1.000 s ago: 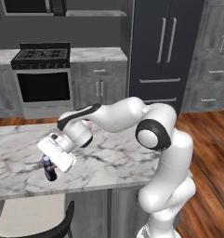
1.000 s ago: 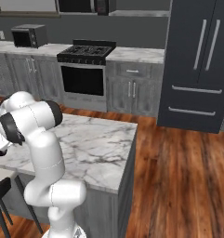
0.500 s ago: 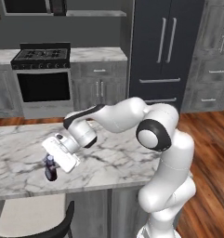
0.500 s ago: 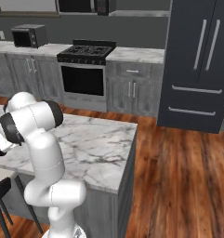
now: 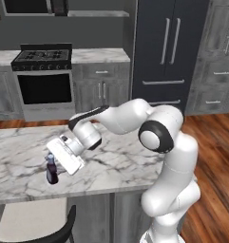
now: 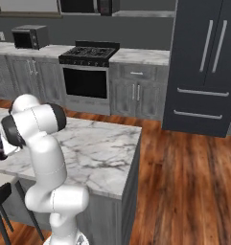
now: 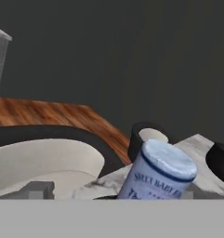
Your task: Move the mayonnaise and condiment bottle from the cabinet to the dining counter.
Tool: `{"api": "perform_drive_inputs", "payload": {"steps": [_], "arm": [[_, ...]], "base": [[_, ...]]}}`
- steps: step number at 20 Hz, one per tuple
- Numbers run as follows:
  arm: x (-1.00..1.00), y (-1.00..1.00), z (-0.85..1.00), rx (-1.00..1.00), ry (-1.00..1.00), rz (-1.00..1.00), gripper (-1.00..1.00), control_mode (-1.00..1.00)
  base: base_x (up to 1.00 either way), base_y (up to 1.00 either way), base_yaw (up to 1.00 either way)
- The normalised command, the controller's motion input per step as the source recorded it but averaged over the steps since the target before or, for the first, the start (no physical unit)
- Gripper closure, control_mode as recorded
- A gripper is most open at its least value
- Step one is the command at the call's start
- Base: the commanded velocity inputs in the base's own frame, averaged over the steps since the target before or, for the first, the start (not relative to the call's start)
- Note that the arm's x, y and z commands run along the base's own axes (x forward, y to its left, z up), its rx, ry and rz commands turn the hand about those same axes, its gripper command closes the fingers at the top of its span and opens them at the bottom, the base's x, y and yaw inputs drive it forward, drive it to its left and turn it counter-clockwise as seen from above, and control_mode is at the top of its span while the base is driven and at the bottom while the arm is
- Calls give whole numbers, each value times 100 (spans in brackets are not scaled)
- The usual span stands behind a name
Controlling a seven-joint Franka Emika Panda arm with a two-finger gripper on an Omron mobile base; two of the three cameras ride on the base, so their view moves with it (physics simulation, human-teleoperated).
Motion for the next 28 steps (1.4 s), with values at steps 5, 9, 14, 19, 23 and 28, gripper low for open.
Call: {"api": "perform_drive_inputs", "payload": {"steps": [5, 9, 14, 19, 23, 28], "arm": [[22, -8, -3, 0, 0, 0, -100, -100], [7, -11, 0, 0, 0, 0, -100, -100], [11, -5, 0, 0, 0, 0, -100, -100], [-2, -17, 3, 0, 0, -1, -100, -100], [-10, -21, 3, 0, 5, -6, -100, -100], [-34, -5, 22, 0, 0, -15, -100, -100]], "base": [[0, 0, 0], [0, 0, 0], [0, 0, 0], [0, 0, 0], [0, 0, 0], [0, 0, 0]]}}
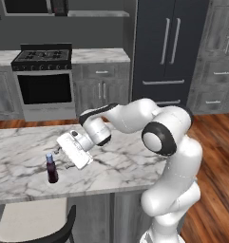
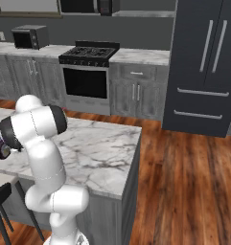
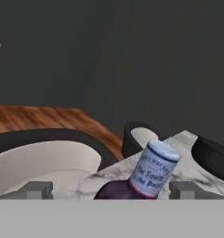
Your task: Move the mayonnaise and condiment bottle from the cabinet to the dining counter.
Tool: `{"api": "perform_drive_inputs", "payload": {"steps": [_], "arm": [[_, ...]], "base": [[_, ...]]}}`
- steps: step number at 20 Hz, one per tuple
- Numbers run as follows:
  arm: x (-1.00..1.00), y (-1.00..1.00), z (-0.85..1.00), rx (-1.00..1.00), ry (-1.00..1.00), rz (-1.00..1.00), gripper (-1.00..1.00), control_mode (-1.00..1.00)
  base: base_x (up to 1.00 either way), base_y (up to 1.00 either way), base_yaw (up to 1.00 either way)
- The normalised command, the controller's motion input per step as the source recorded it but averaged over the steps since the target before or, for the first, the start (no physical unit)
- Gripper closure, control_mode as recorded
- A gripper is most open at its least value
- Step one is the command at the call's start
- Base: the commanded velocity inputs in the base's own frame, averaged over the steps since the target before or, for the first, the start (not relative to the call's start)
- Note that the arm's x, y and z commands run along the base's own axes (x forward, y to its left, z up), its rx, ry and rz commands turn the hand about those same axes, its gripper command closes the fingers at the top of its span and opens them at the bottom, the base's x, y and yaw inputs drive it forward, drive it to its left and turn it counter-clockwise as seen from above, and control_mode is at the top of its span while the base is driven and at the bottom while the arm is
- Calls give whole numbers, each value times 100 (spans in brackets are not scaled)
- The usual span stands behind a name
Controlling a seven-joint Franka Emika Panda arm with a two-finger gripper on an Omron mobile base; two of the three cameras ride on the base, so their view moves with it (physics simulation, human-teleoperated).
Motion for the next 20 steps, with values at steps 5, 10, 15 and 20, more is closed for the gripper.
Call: {"api": "perform_drive_inputs", "payload": {"steps": [5, 10, 15, 20], "arm": [[-45, 0, 32, -2, 0, -22, -100, -100], [-48, -12, 44, 0, 6, -12, -100, -100], [-54, -20, 47, 0, 8, -6, -100, -100], [-57, -26, 48, 0, 6, -3, -100, -100]], "base": [[0, 0, 0], [0, 0, 0], [0, 0, 0], [0, 0, 0]]}}
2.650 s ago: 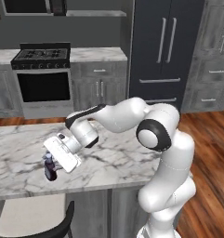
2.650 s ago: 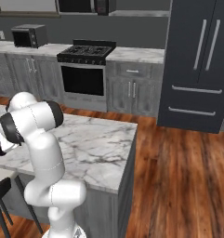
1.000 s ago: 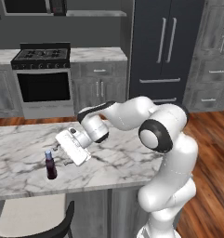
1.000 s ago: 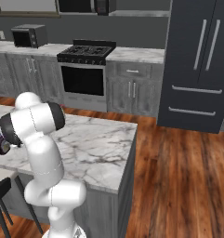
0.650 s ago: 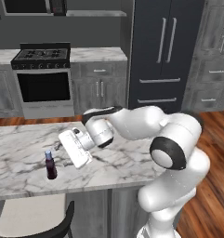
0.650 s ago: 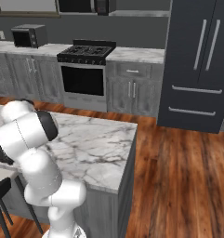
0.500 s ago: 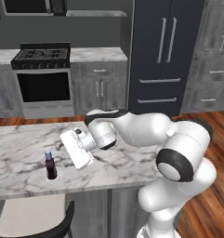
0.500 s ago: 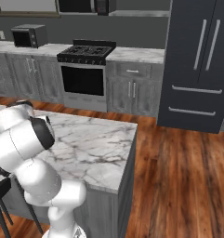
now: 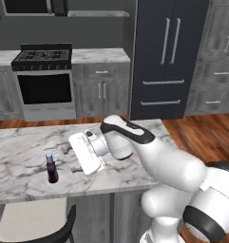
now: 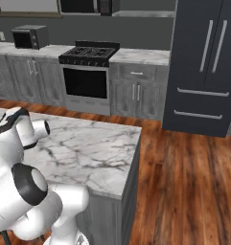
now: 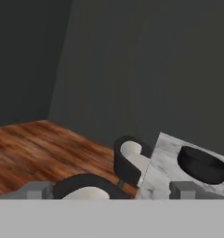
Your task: Move the mayonnaise and condiment bottle from the cabinet to the dining counter.
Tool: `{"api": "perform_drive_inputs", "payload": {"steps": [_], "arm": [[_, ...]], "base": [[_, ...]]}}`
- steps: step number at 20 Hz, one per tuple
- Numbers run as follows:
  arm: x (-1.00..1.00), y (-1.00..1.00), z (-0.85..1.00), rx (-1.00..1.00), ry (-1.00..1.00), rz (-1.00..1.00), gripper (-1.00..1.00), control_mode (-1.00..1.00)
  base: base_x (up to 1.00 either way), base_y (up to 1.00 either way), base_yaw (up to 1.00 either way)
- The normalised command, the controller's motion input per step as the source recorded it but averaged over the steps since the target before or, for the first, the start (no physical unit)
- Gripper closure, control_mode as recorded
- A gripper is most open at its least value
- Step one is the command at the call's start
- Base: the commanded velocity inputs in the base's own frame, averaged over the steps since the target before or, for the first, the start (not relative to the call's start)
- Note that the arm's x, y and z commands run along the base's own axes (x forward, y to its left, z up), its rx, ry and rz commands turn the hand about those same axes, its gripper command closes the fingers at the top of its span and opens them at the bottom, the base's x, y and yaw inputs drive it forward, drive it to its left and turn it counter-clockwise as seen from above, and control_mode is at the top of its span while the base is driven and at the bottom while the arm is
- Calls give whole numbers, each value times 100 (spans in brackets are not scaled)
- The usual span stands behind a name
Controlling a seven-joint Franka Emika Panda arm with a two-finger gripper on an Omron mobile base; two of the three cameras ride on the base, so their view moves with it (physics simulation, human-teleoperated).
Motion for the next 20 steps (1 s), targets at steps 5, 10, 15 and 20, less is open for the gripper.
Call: {"api": "perform_drive_inputs", "payload": {"steps": [5, 10, 15, 20], "arm": [[-52, -31, 44, -2, 11, -8, -100, -100], [-47, -39, 35, -5, 20, -18, -100, -100], [-43, -34, 32, -1, 27, -27, -100, -100], [-39, -32, 31, -6, 34, -25, -100, -100]], "base": [[0, 0, 0], [0, 0, 0], [0, 0, 0], [0, 0, 0]]}}
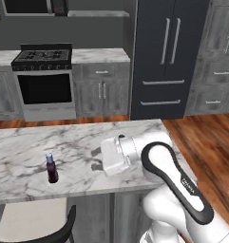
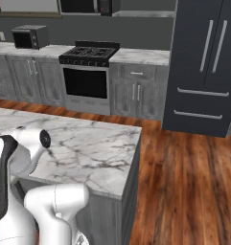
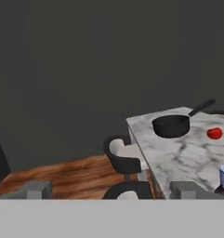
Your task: Move the mayonnaise and condiment bottle from the cabinet to the dining counter.
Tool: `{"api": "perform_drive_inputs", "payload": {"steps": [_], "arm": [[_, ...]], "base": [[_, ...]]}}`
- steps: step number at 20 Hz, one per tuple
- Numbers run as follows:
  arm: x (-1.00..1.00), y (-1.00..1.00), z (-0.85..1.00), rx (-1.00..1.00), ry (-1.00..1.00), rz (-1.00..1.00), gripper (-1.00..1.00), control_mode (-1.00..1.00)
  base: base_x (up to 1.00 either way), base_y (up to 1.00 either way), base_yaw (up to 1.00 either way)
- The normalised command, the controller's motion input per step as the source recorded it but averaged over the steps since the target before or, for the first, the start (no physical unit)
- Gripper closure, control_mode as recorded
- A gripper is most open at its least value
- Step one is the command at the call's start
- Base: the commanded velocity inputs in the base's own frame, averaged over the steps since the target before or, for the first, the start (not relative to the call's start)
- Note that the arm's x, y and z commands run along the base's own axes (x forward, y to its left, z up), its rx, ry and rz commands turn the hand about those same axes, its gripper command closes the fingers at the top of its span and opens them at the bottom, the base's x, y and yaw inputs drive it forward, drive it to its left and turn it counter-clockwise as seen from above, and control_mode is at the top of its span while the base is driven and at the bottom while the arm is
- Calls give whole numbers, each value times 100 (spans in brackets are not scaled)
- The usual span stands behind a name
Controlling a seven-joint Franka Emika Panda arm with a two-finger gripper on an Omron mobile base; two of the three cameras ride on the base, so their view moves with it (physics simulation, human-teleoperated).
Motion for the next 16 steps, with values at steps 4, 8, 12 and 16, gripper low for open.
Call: {"api": "perform_drive_inputs", "payload": {"steps": [4, 8, 12, 16], "arm": [[-38, -36, 33, -11, 39, -20, -100, -100], [-42, -39, 28, -21, 36, -14, -100, -100], [-48, -32, 14, -30, 24, -16, -100, -100], [-50, -27, 0, -37, 15, -22, -100, -100]], "base": [[0, 0, 0], [0, 0, 0], [0, 0, 0], [0, 0, 0]]}}
